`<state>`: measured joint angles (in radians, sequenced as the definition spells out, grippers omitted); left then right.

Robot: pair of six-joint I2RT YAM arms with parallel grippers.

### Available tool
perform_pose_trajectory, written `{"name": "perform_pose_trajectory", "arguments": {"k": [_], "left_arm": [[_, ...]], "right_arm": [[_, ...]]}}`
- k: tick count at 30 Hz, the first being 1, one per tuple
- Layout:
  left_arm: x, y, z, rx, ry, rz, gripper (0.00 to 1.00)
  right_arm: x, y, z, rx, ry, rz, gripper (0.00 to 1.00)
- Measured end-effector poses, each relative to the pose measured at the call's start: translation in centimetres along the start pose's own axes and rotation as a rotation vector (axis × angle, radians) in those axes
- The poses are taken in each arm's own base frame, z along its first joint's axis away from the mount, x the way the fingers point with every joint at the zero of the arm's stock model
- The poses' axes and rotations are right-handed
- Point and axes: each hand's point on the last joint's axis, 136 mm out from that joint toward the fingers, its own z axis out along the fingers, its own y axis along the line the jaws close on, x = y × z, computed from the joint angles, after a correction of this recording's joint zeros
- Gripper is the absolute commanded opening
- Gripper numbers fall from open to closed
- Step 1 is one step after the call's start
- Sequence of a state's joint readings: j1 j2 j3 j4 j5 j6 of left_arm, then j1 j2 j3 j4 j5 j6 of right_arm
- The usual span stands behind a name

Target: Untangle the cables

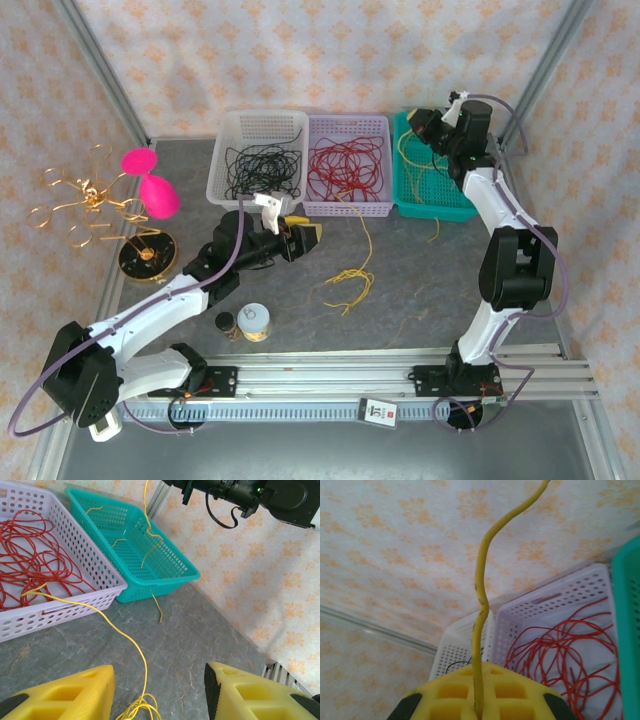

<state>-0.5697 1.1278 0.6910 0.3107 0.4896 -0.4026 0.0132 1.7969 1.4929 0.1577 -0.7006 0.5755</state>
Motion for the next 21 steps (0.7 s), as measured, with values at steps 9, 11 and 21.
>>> {"name": "perform_pose_trajectory", "arguments": {"k": [9, 11, 21], "left_arm": [[0.1, 0.1, 0.1, -0.001, 0.003, -0.001, 0.51], [0.3, 0.2, 0.2, -0.004, 0.008, -0.003, 0.51], [0.8, 0.6, 0.6, -0.012, 0.024, -0.009, 0.51]], "right_arm": [[-1.6, -8.3, 0.4, 0.159, -0.061, 0.056, 0.00], [-0.6, -10.5, 1.2, 0.192, -0.040, 0.072, 0.00], [4.4, -19.3, 6.0, 0.303, 0.088, 0.118, 0.04]]}}
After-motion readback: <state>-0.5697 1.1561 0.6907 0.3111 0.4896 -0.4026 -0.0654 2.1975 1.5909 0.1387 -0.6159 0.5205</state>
